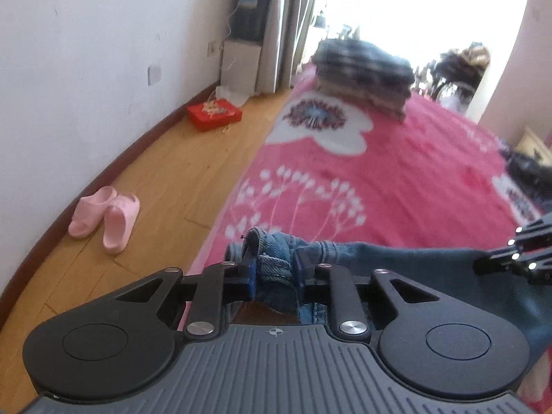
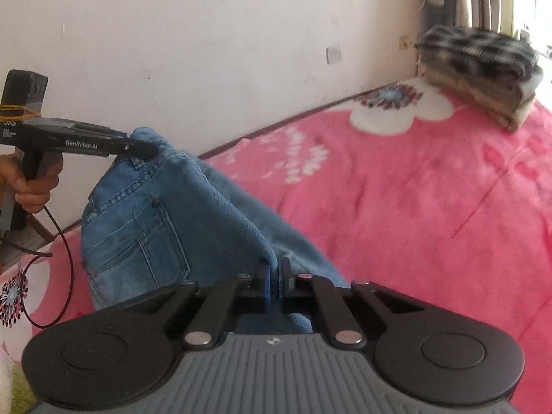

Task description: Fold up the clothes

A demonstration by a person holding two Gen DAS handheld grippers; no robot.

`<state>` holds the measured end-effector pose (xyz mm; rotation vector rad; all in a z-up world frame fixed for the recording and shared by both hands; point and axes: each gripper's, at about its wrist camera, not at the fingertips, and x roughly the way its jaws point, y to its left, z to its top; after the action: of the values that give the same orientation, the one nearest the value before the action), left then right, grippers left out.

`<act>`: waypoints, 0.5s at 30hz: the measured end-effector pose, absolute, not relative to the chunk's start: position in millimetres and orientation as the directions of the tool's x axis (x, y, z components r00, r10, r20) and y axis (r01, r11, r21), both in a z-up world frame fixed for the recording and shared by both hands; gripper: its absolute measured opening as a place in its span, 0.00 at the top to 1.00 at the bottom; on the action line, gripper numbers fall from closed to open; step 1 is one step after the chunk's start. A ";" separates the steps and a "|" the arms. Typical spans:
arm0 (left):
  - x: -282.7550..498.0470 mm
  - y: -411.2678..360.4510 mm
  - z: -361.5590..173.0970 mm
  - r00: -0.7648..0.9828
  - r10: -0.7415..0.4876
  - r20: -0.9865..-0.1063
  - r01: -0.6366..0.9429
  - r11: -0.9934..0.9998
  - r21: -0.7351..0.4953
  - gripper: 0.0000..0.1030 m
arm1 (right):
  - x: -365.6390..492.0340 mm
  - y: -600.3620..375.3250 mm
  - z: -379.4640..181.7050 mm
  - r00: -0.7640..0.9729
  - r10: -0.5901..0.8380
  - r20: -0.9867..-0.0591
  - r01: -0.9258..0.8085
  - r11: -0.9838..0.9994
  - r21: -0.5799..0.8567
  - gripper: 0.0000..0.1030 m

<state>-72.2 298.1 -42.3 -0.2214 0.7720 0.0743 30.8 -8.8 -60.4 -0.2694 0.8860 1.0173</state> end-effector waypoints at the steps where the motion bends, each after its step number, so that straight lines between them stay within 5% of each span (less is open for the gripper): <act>1: -69.8 298.6 -41.3 0.718 -0.014 -0.696 -0.148 0.974 -0.172 0.81 | 32.1 -9.6 -57.3 0.231 0.624 -0.746 -0.826 0.531 0.188 0.95; 15: -38.4 298.2 -86.2 0.634 0.040 -0.773 -0.155 0.985 -0.076 0.73 | 65.6 0.6 -114.3 0.191 0.587 -0.787 -0.790 0.568 0.232 0.95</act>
<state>-38.4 298.2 -86.2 -0.1398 0.8781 0.1118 65.6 0.6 -114.3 -0.2456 0.9751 0.9802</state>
